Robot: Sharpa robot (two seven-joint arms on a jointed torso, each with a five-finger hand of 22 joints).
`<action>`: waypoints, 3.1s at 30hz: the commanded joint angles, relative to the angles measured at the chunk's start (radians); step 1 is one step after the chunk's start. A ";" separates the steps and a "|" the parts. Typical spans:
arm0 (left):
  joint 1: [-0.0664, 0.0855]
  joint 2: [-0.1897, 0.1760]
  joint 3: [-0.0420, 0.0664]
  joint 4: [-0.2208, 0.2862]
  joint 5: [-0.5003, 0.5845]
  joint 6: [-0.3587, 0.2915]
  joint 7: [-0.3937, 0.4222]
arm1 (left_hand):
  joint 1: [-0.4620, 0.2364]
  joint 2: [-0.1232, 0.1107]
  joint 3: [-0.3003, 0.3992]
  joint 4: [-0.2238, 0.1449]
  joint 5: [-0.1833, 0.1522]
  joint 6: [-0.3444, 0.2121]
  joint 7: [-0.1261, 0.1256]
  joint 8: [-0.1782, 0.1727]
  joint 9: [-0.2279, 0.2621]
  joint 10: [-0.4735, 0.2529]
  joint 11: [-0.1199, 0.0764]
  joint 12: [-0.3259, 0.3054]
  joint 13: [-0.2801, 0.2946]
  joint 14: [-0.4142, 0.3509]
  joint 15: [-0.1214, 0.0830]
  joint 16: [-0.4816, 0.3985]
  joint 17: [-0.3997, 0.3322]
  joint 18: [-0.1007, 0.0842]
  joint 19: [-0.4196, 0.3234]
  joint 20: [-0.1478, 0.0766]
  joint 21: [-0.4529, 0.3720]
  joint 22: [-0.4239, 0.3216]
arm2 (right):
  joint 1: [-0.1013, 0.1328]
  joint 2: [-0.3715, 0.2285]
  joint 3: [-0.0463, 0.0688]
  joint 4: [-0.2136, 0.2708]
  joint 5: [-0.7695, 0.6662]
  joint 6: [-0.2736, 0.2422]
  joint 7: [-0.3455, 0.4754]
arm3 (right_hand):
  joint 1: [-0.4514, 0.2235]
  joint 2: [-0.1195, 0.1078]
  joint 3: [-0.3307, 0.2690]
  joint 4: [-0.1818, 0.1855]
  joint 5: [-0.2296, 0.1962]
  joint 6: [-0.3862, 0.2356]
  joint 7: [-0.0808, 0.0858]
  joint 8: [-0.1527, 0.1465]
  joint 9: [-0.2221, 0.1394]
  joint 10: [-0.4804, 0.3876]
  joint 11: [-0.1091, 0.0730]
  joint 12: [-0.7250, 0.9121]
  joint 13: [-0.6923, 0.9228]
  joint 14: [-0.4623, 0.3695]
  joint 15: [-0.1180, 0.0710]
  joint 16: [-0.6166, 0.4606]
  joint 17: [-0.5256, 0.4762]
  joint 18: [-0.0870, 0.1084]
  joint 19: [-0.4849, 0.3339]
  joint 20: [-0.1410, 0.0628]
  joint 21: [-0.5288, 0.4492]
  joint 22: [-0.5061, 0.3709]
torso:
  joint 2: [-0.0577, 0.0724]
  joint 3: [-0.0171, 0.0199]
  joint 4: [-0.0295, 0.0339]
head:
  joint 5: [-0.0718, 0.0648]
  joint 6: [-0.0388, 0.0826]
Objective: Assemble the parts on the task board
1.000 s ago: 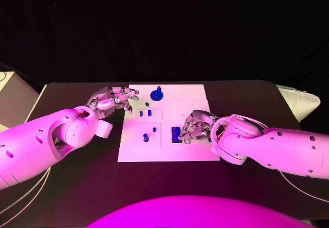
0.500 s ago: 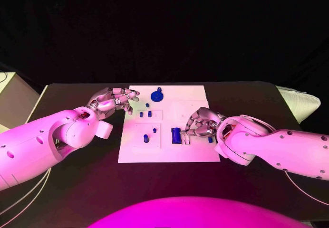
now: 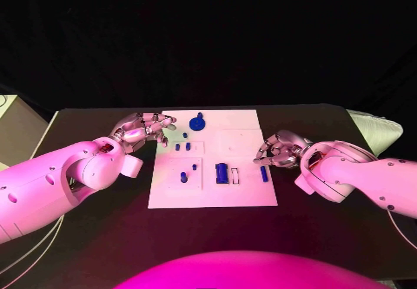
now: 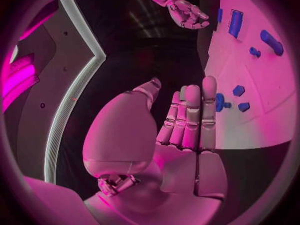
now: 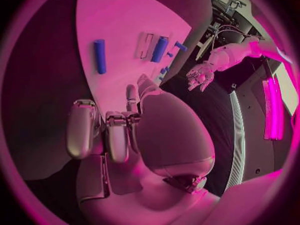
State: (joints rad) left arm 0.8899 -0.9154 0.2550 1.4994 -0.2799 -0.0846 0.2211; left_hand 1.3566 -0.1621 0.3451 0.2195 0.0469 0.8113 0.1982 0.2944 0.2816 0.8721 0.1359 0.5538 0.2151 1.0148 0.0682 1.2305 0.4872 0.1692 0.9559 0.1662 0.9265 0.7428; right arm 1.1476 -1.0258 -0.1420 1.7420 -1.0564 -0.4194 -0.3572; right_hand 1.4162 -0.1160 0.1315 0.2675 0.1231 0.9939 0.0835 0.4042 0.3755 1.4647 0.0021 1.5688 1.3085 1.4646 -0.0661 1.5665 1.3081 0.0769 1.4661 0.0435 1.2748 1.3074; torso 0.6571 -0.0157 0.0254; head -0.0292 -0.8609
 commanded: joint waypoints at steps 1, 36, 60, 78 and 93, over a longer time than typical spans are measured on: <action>-0.002 0.001 0.001 0.003 0.001 0.014 0.010 | 0.000 0.013 0.001 0.004 0.004 -0.007 0.001 0.003 0.001 -0.010 0.000 0.004 0.001 -0.007 0.000 0.002 -0.001 0.015 -0.007 -0.001 -0.004 -0.001 | -0.004 -0.017 0.000 0.001 -0.068 0.083 0.010 | 0.013 -0.001 0.009 0.002 -0.007 0.011 -0.001 -0.006 -0.003 0.106 0.004 0.002 0.262 0.106 0.008 0.004 0.263 -0.019 0.013 0.004 0.001 0.101 | 0.000 0.0000 -0.0004 | -0.004 0.000; -0.012 -0.008 0.001 0.013 0.001 0.013 0.013 | 0.003 0.013 -0.002 0.007 0.004 -0.008 0.001 0.006 0.001 -0.011 0.000 0.007 0.002 -0.007 0.000 0.002 -0.002 0.015 -0.007 -0.001 -0.005 -0.001 | -0.057 -0.010 -0.003 0.001 -0.329 0.097 -0.185 | -0.200 -0.049 -0.049 0.028 0.005 0.080 -0.020 -0.009 0.032 0.102 -0.012 -0.008 0.256 0.106 -0.005 0.004 0.263 -0.018 0.013 -0.006 -0.011 0.104 | 0.001 -0.0022 0.0020 | -0.015 -0.010; -0.013 -0.008 0.001 0.010 0.001 0.017 0.009 | 0.004 0.014 -0.004 0.010 0.004 -0.008 0.001 0.007 0.001 -0.012 -0.001 0.010 0.002 -0.007 0.000 0.003 -0.002 0.015 -0.007 -0.001 -0.005 -0.001 | -0.084 0.063 -0.010 -0.066 -0.399 0.149 -0.202 | -0.101 -0.049 -0.008 0.013 0.086 0.072 -0.024 -0.015 0.046 0.101 -0.016 -0.009 0.256 0.106 -0.009 0.004 0.263 -0.016 0.012 -0.009 -0.020 0.103 | 0.000 -0.0027 0.0023 | -0.012 -0.012; -0.013 -0.008 0.001 0.009 0.001 0.017 0.008 | 0.004 0.014 -0.004 0.010 0.004 -0.008 0.001 0.008 0.001 -0.012 -0.001 0.010 0.002 -0.007 0.000 0.003 -0.002 0.015 -0.007 -0.001 -0.005 -0.001 | -0.091 0.071 -0.012 -0.064 -0.399 0.131 -0.203 | 0.004 -0.114 0.208 -0.014 0.275 0.087 -0.024 -0.035 0.061 0.097 -0.018 -0.017 0.252 0.106 -0.010 0.004 0.263 -0.016 0.012 -0.012 -0.031 0.108 | 0.000 -0.0025 0.0027 | -0.010 -0.012; -0.013 -0.009 0.001 0.010 0.001 0.017 0.007 | 0.004 0.014 -0.004 0.010 0.004 -0.008 0.001 0.008 0.001 -0.012 -0.001 0.010 0.002 -0.007 0.000 0.003 -0.002 0.015 -0.007 -0.001 -0.005 -0.001 | -0.068 0.046 -0.002 0.021 -0.252 0.038 -0.187 | -0.023 -0.111 0.250 -0.013 0.305 0.091 -0.030 -0.027 0.075 0.106 -0.022 0.002 0.262 0.106 -0.014 0.004 0.263 -0.019 0.018 -0.014 -0.015 0.118 | 0.000 -0.0026 0.0021 | -0.009 -0.012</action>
State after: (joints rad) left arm 0.8771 -0.9252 0.2548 1.5074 -0.2799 -0.0831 0.2215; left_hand 1.3609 -0.1579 0.3395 0.2250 0.0469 0.8113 0.1982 0.2986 0.2816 0.8651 0.1358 0.5575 0.2164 1.0148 0.0682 1.2305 0.4858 0.1692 0.9559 0.1662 0.9265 0.7429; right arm 1.0764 -0.9785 -0.1458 1.7567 -1.3725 -0.3663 -0.5433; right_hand 1.3970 -0.2319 0.3487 0.2804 0.4245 1.0769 0.0594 0.3750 0.4489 1.4648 -0.0122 1.5661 1.3084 1.4646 -0.0736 1.5665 1.3074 0.0769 1.4662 0.0359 1.2546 1.3073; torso 0.6573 -0.0185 0.0280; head -0.0380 -0.8728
